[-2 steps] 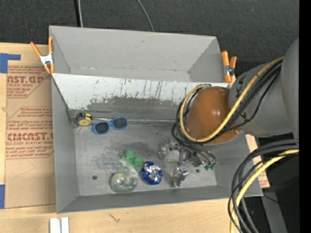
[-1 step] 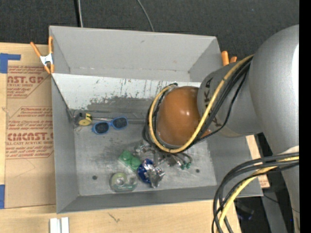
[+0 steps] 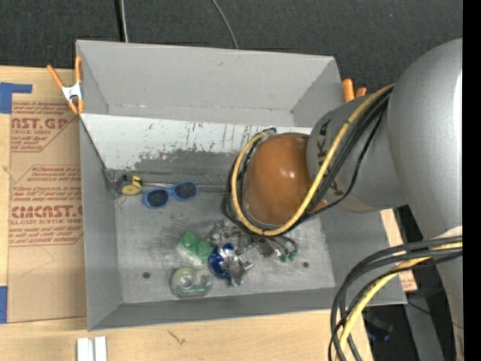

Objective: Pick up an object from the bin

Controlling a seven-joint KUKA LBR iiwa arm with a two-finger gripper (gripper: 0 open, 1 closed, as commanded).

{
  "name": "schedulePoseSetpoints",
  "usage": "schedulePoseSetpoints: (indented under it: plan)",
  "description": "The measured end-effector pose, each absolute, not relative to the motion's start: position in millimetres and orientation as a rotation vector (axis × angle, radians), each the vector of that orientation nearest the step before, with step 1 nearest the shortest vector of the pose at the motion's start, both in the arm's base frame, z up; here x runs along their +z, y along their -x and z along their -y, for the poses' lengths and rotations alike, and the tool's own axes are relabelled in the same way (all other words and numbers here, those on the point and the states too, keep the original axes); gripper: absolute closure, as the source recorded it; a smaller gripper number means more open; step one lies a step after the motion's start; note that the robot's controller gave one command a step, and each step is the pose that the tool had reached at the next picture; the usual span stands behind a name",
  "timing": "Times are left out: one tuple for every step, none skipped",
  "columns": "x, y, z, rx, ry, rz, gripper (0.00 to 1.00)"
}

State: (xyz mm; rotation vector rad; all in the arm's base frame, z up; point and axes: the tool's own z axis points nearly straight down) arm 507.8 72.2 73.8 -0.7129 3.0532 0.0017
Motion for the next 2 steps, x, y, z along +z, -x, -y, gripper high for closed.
schedulePoseSetpoints:
  plan:
    - [162,-520.5,-91,0.0,0.764,-3.037,1.0]
    - [261,-524.2,-96,0.0,0.737,-3.042,1.0]
